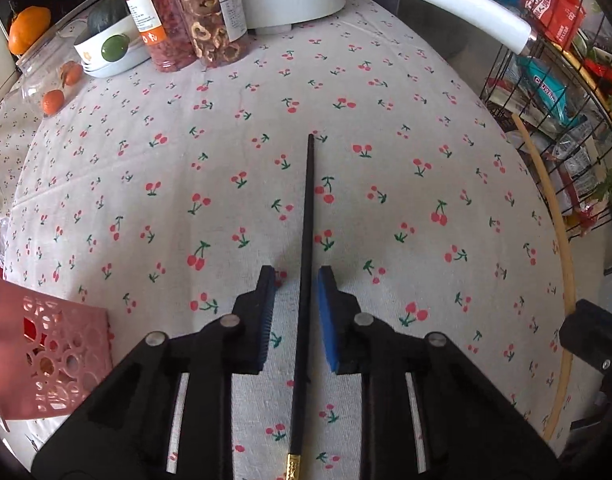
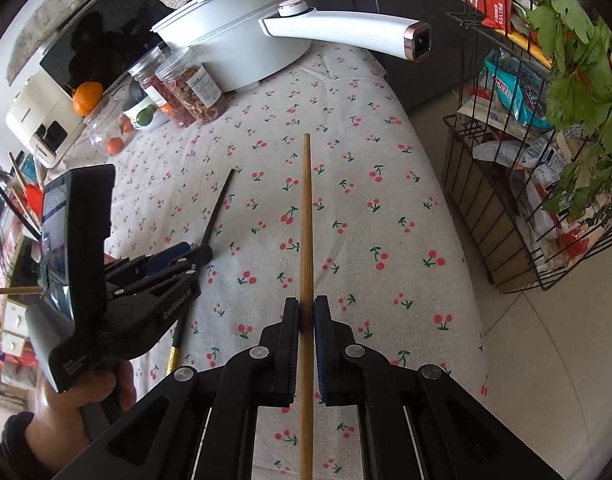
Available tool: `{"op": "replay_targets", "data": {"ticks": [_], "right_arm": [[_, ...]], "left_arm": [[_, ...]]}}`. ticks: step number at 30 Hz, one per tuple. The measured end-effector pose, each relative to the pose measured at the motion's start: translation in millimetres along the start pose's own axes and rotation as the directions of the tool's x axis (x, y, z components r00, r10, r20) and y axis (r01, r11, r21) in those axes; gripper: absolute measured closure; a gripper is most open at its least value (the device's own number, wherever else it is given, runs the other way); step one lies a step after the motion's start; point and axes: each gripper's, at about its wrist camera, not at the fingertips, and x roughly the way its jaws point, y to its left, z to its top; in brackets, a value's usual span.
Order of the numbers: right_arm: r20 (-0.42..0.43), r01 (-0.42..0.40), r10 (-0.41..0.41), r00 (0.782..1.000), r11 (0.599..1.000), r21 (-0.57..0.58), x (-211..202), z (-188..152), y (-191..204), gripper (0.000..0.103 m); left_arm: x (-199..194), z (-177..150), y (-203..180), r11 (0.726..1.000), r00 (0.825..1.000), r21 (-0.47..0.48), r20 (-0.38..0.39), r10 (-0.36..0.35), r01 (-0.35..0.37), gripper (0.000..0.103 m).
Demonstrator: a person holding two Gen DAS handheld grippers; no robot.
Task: Organize utensils
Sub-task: 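Grasp the black chopstick with the left tool while the right tool lifts the wooden chopstick, then carry both held chopsticks up to the pink basket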
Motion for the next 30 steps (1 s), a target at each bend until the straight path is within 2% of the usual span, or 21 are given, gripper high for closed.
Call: {"op": "replay_targets", "data": {"ticks": [3,5,8,10,18,26,30], "right_arm": [[0.001,-0.004,0.004,1.0,1.0,0.001,-0.1,0.8,-1.3,0.096],[0.001,-0.004,0.004,1.0,1.0,0.004,0.1,1.7,-2.2,0.096],[0.007,-0.001,0.001,1.0,1.0,0.006,0.3,1.9,-2.8,0.096],[0.012,0.004,-0.004,1.0,1.0,0.008,0.1,1.0,-2.8,0.096],[0.076,0.012,-0.013,0.997,1.0,0.013,-20.7,-7.9,1.5,0.096],[0.187,-0.024,0.025,0.982,1.0,-0.008,-61.7,-27.7,21.4,0.096],[0.256,-0.039,0.048,0.965,0.998,-0.04,-86.5,-41.3,35.3,0.096]], "left_arm": [[1.4,2.8,-0.4,1.0,1.0,-0.005,-0.022,-0.008,0.007,0.083],[2.8,4.8,-3.0,1.0,0.999,0.01,-0.026,-0.023,0.023,0.096],[1.4,4.7,-9.9,0.999,1.0,0.054,-0.031,0.007,-0.006,0.096],[-4.0,0.8,-12.2,0.998,1.0,0.06,-0.029,-0.007,0.009,0.096],[-62.2,-32.1,-19.3,0.984,0.994,0.169,0.077,-0.076,0.062,0.096],[-131.6,-78.3,-11.3,0.955,0.967,0.277,0.196,-0.166,0.108,0.096],[-167.0,-98.2,3.2,0.947,0.939,0.292,0.269,-0.213,0.131,0.096]]}}
